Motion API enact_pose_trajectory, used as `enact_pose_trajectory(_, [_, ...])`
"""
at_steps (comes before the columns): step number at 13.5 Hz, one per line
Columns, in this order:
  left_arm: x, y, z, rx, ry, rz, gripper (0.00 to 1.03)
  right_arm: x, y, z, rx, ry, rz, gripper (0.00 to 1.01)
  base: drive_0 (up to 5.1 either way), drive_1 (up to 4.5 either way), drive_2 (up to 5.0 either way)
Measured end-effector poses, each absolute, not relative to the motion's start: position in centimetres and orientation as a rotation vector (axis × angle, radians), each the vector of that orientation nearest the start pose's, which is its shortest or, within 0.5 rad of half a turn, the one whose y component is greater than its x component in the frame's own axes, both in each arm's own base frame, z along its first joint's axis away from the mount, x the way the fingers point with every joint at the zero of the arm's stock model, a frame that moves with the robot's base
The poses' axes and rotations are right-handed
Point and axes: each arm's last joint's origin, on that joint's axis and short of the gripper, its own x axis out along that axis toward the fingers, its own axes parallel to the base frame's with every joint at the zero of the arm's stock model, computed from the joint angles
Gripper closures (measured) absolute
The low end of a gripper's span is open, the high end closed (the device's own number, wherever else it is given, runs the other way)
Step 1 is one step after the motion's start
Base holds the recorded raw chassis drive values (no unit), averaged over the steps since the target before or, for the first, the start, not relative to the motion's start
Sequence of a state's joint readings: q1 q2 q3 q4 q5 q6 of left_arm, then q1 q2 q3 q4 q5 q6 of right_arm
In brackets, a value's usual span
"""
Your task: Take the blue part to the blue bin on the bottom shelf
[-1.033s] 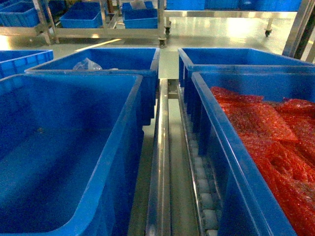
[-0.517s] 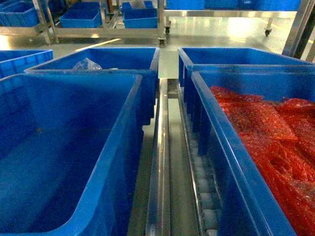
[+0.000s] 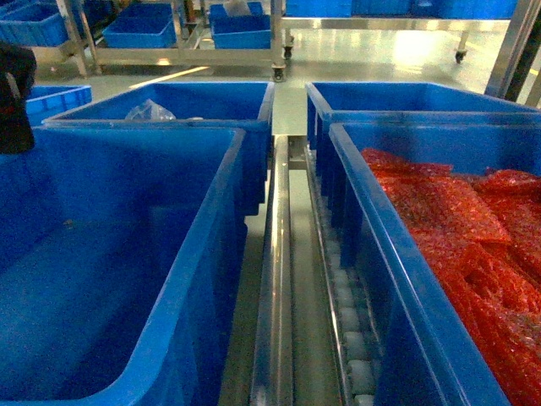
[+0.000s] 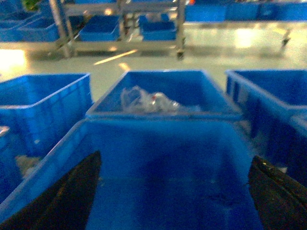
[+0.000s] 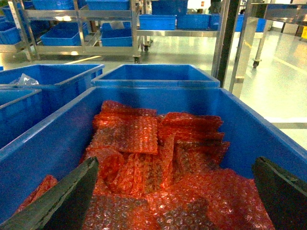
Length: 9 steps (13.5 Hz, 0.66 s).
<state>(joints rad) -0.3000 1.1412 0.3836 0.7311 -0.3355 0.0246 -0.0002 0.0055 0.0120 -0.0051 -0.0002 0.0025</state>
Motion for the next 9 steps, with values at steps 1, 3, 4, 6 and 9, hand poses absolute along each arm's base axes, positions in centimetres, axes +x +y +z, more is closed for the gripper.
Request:
enact_pose_trajectory(1, [20.8,-4.9,21.3,0.017,-0.008,0.003,0.25,9.7,0.0,16.7,0.002,-0.001,0.000,0.03,0.0,0.00,0.0])
enact_pose_trajectory(3, [18.7,-3.2,19.6,0.010,0.014,0.012,0.53,9.7,0.0,16.7,0.002,-0.001,0.000,0.03,0.0,0.00,0.0])
enact_pose_trajectory(4, [17.7,-2.5,19.1,0.008,0.010,0.003,0.71,9.7,0.0,16.7,0.002,-0.001,0.000,0.03,0.0,0.00,0.0])
enact_pose_trajectory(6, [16.2,-1.6,18.3,0.006,0.011,0.004,1.02,9.7,0.0,16.7,0.002,-0.001,0.000,0.03,0.0,0.00,0.0])
enact_pose_trajectory(9, [14.4,-0.1,17.5,0.003,0.011,0.002,1.01,9.7,0.0,16.7,0.003,-0.001,0.000,0.03,0.0,0.00,0.0])
